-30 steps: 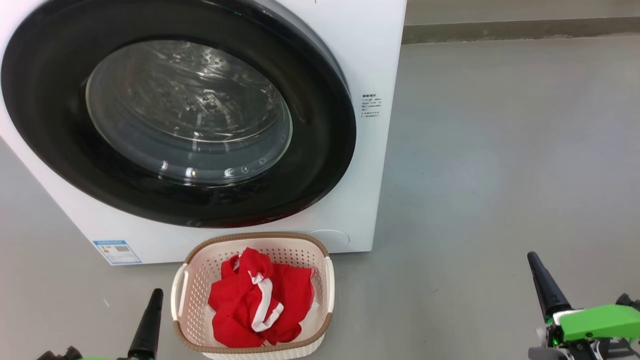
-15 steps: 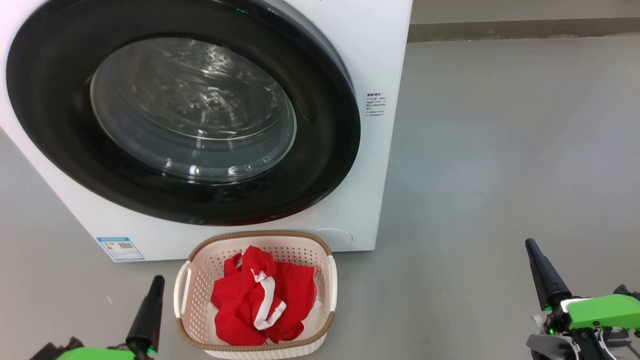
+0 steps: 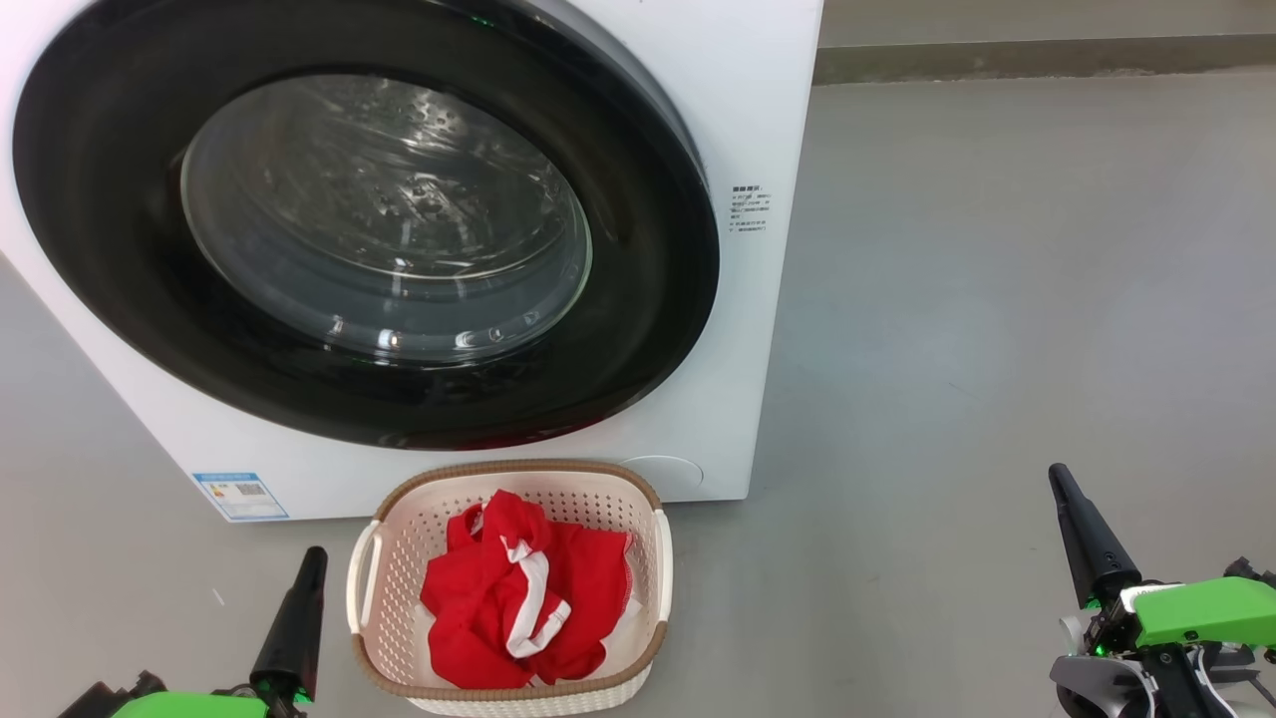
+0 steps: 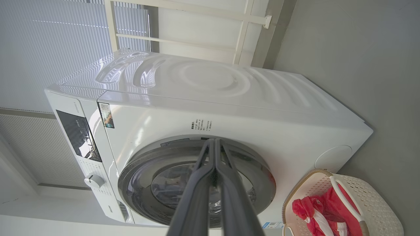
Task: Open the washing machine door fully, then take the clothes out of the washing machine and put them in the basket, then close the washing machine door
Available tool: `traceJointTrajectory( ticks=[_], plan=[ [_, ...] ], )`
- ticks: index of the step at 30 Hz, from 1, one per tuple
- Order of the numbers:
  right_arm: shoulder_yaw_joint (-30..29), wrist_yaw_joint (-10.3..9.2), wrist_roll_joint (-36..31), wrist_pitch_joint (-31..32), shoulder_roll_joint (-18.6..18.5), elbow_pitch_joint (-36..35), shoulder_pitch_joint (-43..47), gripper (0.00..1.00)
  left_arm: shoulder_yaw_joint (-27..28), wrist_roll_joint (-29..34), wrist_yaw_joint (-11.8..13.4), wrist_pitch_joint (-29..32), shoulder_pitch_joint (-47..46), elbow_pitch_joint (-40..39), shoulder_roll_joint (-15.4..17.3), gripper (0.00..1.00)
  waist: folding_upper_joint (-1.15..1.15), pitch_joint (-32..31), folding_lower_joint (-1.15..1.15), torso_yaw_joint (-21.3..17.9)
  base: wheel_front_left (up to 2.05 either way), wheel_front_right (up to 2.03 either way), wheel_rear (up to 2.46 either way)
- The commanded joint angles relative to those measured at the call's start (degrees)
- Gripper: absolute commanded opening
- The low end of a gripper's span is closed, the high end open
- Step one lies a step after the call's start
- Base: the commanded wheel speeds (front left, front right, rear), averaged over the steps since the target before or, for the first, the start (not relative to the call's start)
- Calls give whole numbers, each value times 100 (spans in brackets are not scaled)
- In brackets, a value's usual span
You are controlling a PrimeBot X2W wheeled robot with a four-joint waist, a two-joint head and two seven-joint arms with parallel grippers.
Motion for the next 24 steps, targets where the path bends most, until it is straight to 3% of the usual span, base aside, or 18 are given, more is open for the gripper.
traceJointTrajectory(
  ticks=[1, 24],
  plan=[
    [77, -3, 44, 36, -34, -169, -240, 0, 149, -37, -40, 44, -224, -121, 107, 0, 0, 0, 0, 0, 0, 0, 0],
    [73, -3, 40, 39, -32, -168, -240, 0, 148, -37, -40, 43, -224, -121, 107, 0, 0, 0, 0, 0, 0, 0, 0]
  ],
)
